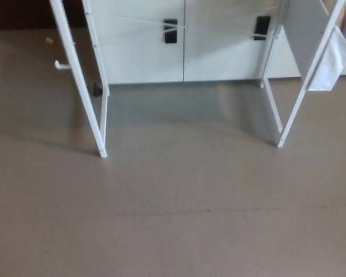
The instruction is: The robot walks towards a desk on which a file tray is kept in the middle and a stapler is kept to its right. The robot lifts the stapler using its right hand and places it on the file tray.
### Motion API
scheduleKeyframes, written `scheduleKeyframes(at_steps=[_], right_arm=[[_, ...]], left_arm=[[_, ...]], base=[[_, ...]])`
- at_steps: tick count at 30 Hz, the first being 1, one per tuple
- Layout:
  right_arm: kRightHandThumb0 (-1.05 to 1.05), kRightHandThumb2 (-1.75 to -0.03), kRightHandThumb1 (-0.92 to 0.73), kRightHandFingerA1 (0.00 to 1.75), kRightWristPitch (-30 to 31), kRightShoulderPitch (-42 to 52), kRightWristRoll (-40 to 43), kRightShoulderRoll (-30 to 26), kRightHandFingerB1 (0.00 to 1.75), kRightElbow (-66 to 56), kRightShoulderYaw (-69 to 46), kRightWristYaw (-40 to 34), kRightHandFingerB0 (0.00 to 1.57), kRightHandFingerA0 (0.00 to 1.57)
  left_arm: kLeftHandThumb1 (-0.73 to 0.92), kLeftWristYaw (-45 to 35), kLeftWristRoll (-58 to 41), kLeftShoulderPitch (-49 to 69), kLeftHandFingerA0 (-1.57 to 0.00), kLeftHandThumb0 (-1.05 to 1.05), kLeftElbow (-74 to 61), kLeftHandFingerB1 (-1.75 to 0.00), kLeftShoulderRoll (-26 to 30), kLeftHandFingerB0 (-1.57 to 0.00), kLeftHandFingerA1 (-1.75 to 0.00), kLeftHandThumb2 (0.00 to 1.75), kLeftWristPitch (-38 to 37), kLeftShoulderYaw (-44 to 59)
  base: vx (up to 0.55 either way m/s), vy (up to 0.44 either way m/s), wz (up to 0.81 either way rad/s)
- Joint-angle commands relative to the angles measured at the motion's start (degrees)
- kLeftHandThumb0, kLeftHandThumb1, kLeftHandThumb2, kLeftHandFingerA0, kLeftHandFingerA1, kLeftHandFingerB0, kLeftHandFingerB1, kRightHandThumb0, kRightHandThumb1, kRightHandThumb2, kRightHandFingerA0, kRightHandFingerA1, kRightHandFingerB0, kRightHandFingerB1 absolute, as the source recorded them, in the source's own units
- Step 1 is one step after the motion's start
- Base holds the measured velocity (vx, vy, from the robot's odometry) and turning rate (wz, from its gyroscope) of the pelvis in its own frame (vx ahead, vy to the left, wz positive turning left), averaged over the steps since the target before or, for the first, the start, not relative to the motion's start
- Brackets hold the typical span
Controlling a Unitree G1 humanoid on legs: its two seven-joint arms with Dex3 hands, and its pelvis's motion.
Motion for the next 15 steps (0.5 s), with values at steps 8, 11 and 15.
scheduleKeyframes(at_steps=[8,11,15], right_arm=[[-0.22,-0.93,-0.41,0.62,-0.5,0.1,0.4,-0.9,0.60,-0.1,-0.3,-0.3,0.22,0.22],[-0.22,-0.93,-0.41,0.62,-0.5,0.0,0.4,-1.0,0.60,0.0,-0.4,-0.3,0.22,0.22],[-0.22,-0.93,-0.41,0.62,-0.6,0.0,0.5,-0.9,0.60,0.0,-0.5,-0.3,0.22,0.22]], left_arm=[[0.81,-0.3,-0.1,0.2,-0.18,-0.47,-0.1,-0.40,0.6,-0.31,-0.39,0.63,-1.2,0.3],[0.81,-0.1,0.0,0.2,-0.18,-0.47,-0.9,-0.39,0.5,-0.31,-0.37,0.63,0.2,0.3],[0.80,0.9,0.7,0.3,-0.21,-0.49,-2.1,-0.38,0.5,-0.33,-0.36,0.62,1.5,0.0]], base=[[0.12,-0.085,-0.06],[0.17,0.056,-0.03],[0.18,0.199,0.01]])
